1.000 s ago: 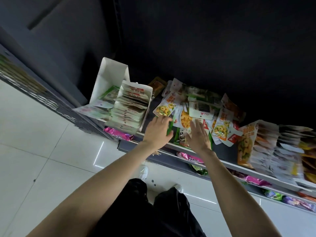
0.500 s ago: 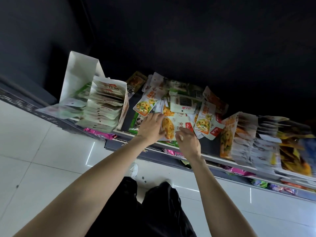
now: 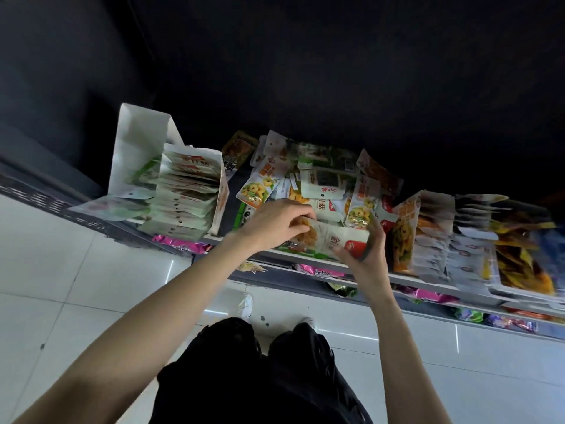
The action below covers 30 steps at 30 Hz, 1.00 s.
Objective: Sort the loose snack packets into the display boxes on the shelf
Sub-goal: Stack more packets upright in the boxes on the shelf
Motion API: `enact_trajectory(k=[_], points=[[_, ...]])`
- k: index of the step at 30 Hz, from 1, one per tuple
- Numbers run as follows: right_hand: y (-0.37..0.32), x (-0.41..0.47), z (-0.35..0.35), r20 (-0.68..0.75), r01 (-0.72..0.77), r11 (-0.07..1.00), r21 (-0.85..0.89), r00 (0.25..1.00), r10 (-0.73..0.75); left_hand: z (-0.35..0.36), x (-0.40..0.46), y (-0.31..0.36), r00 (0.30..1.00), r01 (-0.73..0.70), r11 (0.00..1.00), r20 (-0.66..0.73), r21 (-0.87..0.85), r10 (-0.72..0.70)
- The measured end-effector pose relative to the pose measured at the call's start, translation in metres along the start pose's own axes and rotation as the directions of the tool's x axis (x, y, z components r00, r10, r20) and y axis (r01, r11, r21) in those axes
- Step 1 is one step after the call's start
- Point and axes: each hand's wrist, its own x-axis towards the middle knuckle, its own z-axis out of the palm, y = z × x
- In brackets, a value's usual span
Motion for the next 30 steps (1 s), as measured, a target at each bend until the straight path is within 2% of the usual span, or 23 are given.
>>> enact_trajectory(k=[2, 5, 7, 8, 10, 11, 13, 14, 16, 20, 23, 25, 26, 28, 30], points=[[-0.023, -0.009, 0.000, 0.101, 0.039, 0.998, -0.057, 0.994, -0.034, -0.021, -0.026, -0.001, 0.995, -0.072, 0.996, -0.072, -0.052, 0.068], [-0.064, -0.021, 0.018, 0.128, 0.310, 0.926, -0.216, 0.949, -0.288, -0.046, -0.060, -0.011, 0.944, -0.131, 0.991, -0.308, -0.016, 0.119], [-0.087, -0.024, 0.040, 0.075, 0.499, 0.806, -0.317, 0.861, -0.504, -0.061, -0.075, -0.022, 0.864, -0.068, 0.997, -0.498, 0.022, 0.070], [-0.097, -0.023, 0.051, 0.031, 0.536, 0.773, -0.339, 0.828, -0.560, -0.069, -0.081, -0.030, 0.824, -0.003, 1.000, -0.566, -0.001, 0.002], [-0.116, -0.018, 0.068, -0.068, 0.540, 0.782, -0.313, 0.808, -0.585, -0.086, -0.087, -0.053, 0.759, 0.137, 0.989, -0.636, -0.051, -0.138], [-0.124, -0.012, 0.073, -0.106, 0.544, 0.783, -0.301, 0.797, -0.594, -0.094, -0.087, -0.067, 0.759, 0.203, 0.979, -0.626, -0.032, -0.178], [-0.139, -0.001, 0.081, -0.143, 0.567, 0.760, -0.318, 0.763, -0.630, -0.108, -0.084, -0.092, 0.845, 0.294, 0.951, -0.492, 0.097, -0.211], [-0.147, 0.005, 0.086, -0.149, 0.583, 0.746, -0.322, 0.747, -0.648, -0.112, -0.083, -0.101, 0.890, 0.316, 0.933, -0.394, 0.171, -0.229], [-0.159, 0.015, 0.097, -0.147, 0.620, 0.718, -0.316, 0.716, -0.683, -0.116, -0.085, -0.109, 0.939, 0.305, 0.906, -0.252, 0.293, -0.234], [-0.171, 0.035, 0.122, -0.106, 0.634, 0.683, -0.363, 0.700, -0.706, -0.109, -0.101, -0.114, 0.961, 0.224, 0.883, -0.246, 0.412, -0.129], [-0.175, 0.041, 0.133, 0.006, 0.716, 0.566, -0.409, 0.622, -0.783, -0.104, -0.111, -0.121, 0.948, 0.200, 0.878, -0.313, 0.434, -0.061], [-0.179, 0.041, 0.144, 0.162, 0.793, 0.413, -0.447, 0.526, -0.835, -0.101, -0.114, -0.125, 0.925, 0.191, 0.884, -0.379, 0.426, -0.017], [-0.182, 0.042, 0.151, 0.288, 0.800, 0.314, -0.511, 0.503, -0.815, -0.100, -0.115, -0.127, 0.910, 0.194, 0.886, -0.414, 0.421, -0.003], [-0.191, 0.044, 0.173, 0.522, 0.740, 0.152, -0.655, 0.589, -0.617, -0.098, -0.115, -0.129, 0.878, 0.206, 0.892, -0.478, 0.401, 0.012], [-0.203, 0.048, 0.195, 0.605, 0.709, 0.077, -0.701, 0.649, -0.461, -0.096, -0.115, -0.129, 0.858, 0.199, 0.901, -0.512, 0.386, 0.030]])
